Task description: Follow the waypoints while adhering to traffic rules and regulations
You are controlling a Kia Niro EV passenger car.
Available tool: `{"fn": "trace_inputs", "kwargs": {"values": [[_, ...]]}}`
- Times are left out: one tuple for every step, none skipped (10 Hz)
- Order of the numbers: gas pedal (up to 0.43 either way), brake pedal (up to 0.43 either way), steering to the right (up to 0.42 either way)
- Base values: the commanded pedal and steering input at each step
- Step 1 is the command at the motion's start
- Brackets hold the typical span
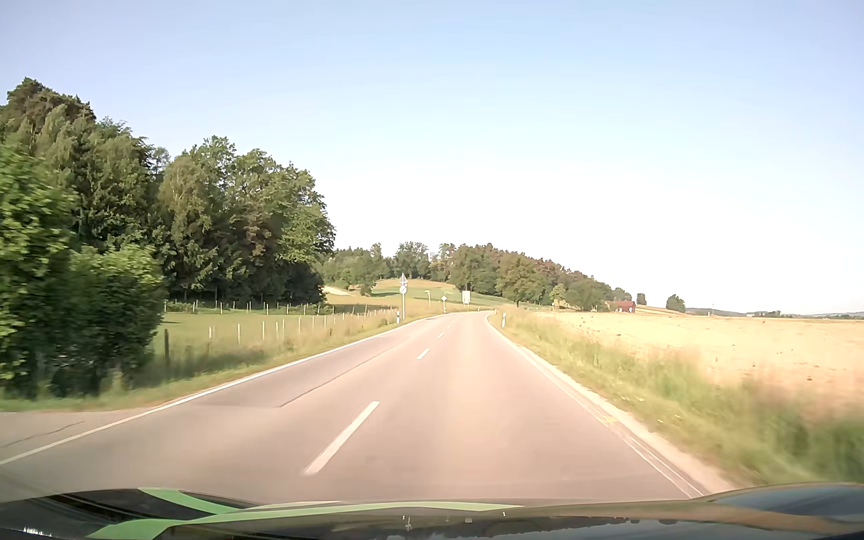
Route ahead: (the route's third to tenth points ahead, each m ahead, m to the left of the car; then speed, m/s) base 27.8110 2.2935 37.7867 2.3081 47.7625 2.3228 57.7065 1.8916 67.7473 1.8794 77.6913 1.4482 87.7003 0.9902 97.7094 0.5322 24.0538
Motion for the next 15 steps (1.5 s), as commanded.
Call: {"fn": "trace_inputs", "kwargs": {"values": [[0.177,0.0,-0.004],[0.189,0.0,-0.004],[0.197,0.0,-0.004],[0.209,0.0,-0.003],[0.209,0.0,-0.003],[0.22,0.0,-0.002],[0.209,0.0,0.0],[0.197,0.0,0.002],[0.197,0.0,0.003],[0.197,0.0,0.003],[0.197,0.0,0.003],[0.197,0.0,0.004],[0.138,0.0,0.003],[0.11,0.0,0.004],[0.098,0.0,0.003]]}}
